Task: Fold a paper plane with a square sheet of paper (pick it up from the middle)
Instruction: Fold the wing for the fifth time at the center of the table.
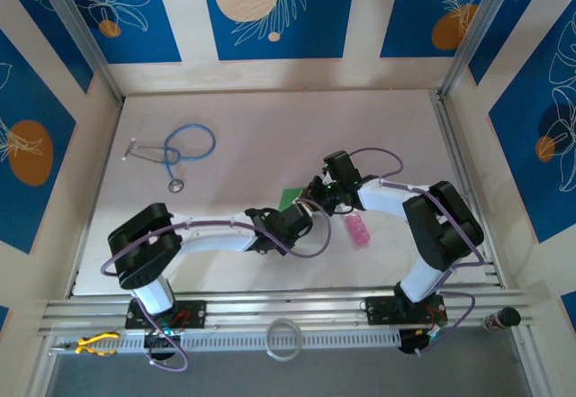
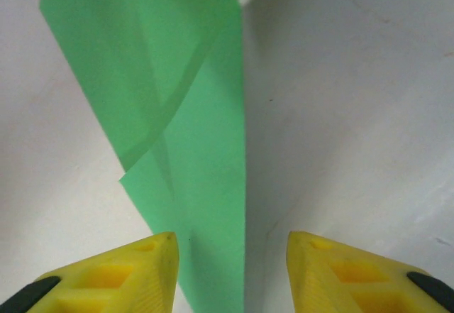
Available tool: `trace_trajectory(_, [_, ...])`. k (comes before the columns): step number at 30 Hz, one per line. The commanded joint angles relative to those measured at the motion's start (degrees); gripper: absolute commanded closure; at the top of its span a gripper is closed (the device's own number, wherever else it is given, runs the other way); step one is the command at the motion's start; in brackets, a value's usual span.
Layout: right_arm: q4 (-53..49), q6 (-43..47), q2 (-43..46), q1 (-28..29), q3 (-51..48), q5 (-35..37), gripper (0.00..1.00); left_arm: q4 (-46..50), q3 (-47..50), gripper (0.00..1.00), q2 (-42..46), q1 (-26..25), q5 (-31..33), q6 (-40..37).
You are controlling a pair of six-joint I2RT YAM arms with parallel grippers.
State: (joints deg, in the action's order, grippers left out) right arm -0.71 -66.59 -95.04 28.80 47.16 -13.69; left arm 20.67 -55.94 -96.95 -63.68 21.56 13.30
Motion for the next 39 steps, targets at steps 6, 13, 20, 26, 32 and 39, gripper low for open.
trace_trajectory(6, [-1.0,-0.8,0.5,-0.3,0.6,-1.0,0.99,1.1,0.4,0.7,0.4,-0.6,2.7,-0.5])
trace_trajectory(13, [-0.8,-0.9,0.7,-0.4,0.3,-1.0,0.99,1.1,0.8,0.76,0.4,-0.6,3.0,-0.5])
trace_trajectory(20, [-0.4,-0.9,0.8,-0.5,0.3,-1.2,0.99,1.7,1.0,0.75,0.4,-0.6,3.6,0.2])
trace_trajectory(26, [0.0,-1.1,0.7,-0.5,0.1,-1.3,0.99,1.9,0.8,0.76,0.4,-0.6,3.9,0.2])
trace_trajectory(32, [0.1,-1.0,0.8,-0.5,0.0,-1.4,0.99,2.1,0.7,0.86,0.1,-0.6,3.9,0.5])
trace_trajectory(39, [0.2,0.7,1.7,-0.5,0.0,-1.4,0.94,1.5,0.7,0.94,0.3,-0.3,3.1,1.5])
